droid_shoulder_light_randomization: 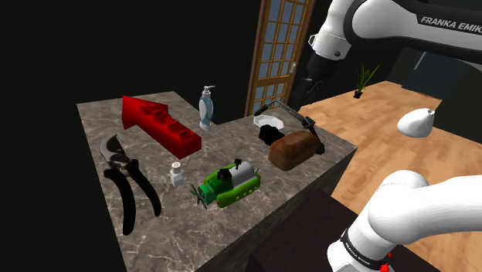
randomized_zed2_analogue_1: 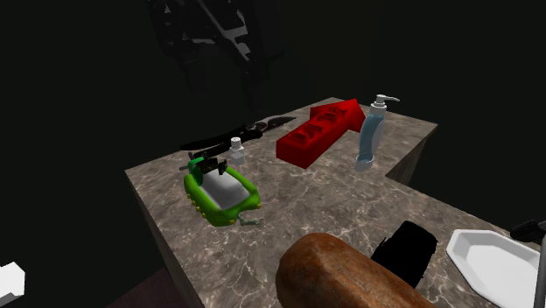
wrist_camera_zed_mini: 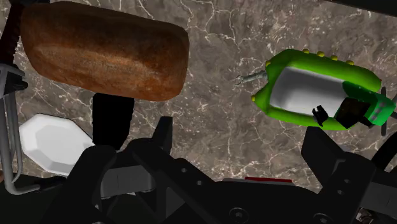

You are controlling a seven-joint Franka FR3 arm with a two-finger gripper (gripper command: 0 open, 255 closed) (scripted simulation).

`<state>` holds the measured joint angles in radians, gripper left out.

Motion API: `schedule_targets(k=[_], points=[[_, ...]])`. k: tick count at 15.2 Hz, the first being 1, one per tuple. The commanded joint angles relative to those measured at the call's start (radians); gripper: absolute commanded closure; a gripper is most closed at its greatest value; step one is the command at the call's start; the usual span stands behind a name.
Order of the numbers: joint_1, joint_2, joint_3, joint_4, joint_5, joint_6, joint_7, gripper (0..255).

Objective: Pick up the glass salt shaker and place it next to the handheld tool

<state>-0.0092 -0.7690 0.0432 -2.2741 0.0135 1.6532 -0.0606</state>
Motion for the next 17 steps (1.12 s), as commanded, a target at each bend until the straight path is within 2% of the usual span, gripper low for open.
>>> schedule_targets(k=[1, 10, 17], points=[[0.000, 0.000, 0.000, 0.000, 0.000, 0.000, 0.000, 0], [0.034, 0.135, 0.164, -0.078, 0.045, 0.252, 0.160, 0], [0.036, 0.314, 0.299, -0.060, 0.025, 0.439, 0.302, 0]])
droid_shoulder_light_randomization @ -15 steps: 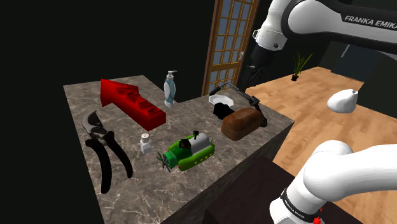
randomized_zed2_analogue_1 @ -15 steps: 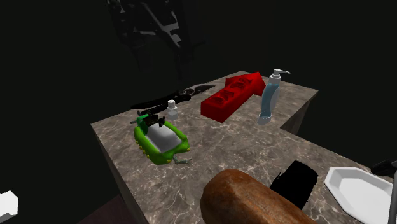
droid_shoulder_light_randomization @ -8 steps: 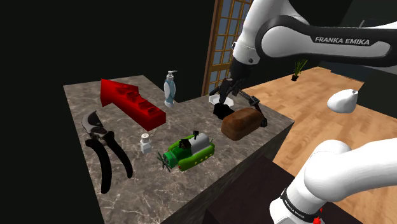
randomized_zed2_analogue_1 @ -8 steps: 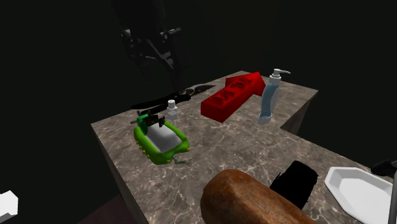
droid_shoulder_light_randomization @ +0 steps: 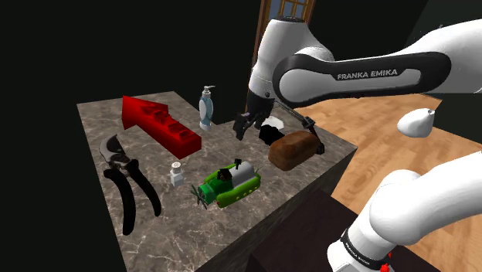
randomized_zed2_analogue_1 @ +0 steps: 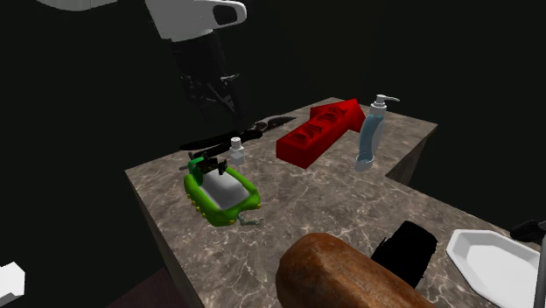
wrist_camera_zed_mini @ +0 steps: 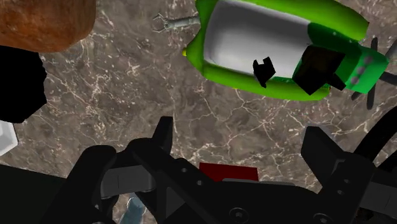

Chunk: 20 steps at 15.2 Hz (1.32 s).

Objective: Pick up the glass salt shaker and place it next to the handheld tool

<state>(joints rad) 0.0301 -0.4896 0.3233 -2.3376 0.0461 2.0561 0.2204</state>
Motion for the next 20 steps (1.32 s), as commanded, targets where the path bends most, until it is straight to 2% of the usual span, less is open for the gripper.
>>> schedule_targets(k=[1, 7, 12, 16, 20], points=[[-0.006, 0.065, 0.039, 0.011, -0.017, 0.060, 0.044, 0], [-0.029, 0.268, 0.158, 0.090, -0.125, 0.185, 0.208, 0], [-0.035, 0.469, 0.235, 0.198, -0.296, 0.245, 0.384, 0], [0.004, 0.643, 0.251, 0.314, -0.461, 0.252, 0.529, 0], [0.078, 0.803, 0.228, 0.445, -0.594, 0.236, 0.635, 0]])
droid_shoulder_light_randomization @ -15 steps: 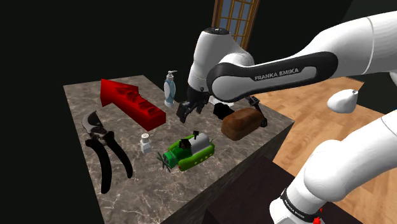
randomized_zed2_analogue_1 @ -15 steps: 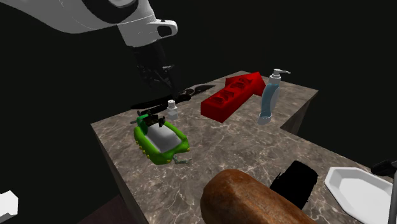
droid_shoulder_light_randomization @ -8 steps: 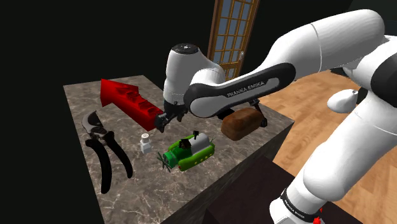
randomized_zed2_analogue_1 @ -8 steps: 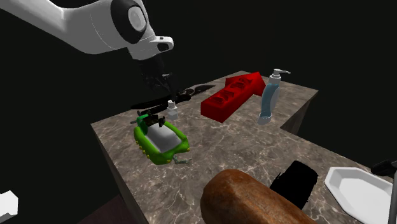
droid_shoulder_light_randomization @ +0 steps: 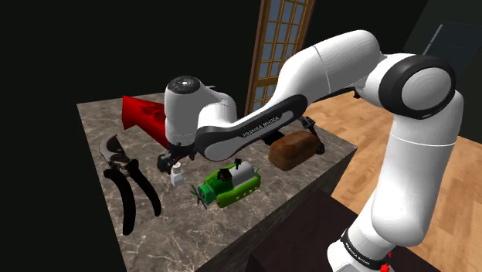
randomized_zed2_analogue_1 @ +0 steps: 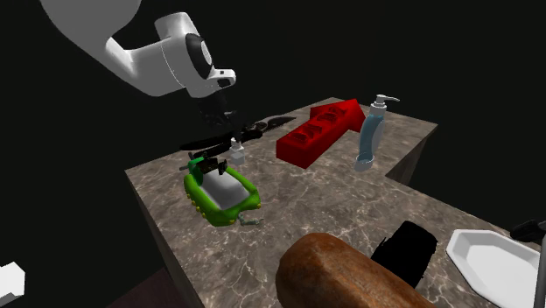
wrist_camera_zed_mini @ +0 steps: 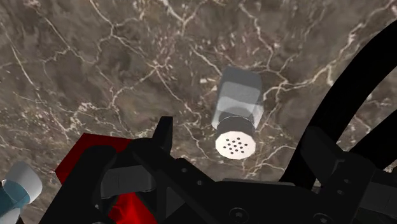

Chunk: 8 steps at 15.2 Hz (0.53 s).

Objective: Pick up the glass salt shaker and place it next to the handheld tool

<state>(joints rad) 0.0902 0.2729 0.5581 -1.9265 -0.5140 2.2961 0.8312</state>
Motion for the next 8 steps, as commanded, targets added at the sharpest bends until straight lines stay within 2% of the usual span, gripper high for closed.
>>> schedule_targets(k=[1, 8], points=[[0.021, 0.050, -0.013, 0.034, -0.041, 0.004, 0.029, 0], [0.034, 0.116, -0.043, 0.039, -0.097, 0.053, 0.062, 0]])
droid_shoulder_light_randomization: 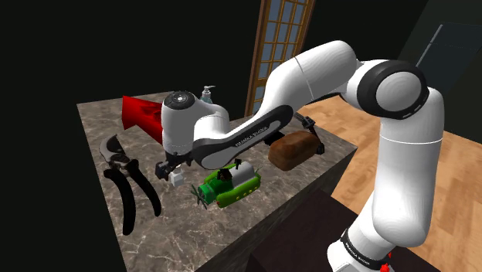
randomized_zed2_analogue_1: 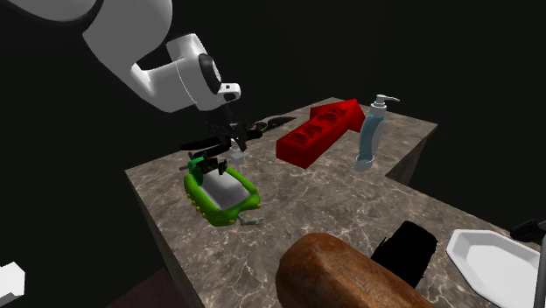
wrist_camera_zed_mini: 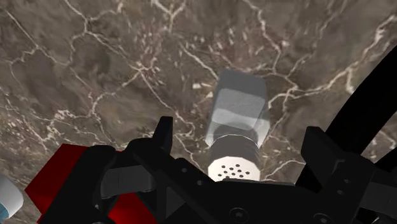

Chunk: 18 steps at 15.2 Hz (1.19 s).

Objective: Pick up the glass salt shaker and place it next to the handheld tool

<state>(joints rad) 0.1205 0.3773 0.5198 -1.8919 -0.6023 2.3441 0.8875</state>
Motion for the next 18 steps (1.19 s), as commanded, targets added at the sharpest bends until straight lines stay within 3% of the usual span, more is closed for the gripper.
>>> schedule_targets(k=[1, 7, 8, 18], points=[[0.004, 0.012, -0.004, 0.005, -0.009, 0.005, 0.005, 0], [0.004, 0.012, -0.004, 0.005, -0.008, 0.005, 0.005, 0], [0.004, 0.012, -0.004, 0.005, -0.008, 0.005, 0.005, 255], [0.001, 0.004, 0.000, 0.008, 0.000, -0.003, -0.002, 255]])
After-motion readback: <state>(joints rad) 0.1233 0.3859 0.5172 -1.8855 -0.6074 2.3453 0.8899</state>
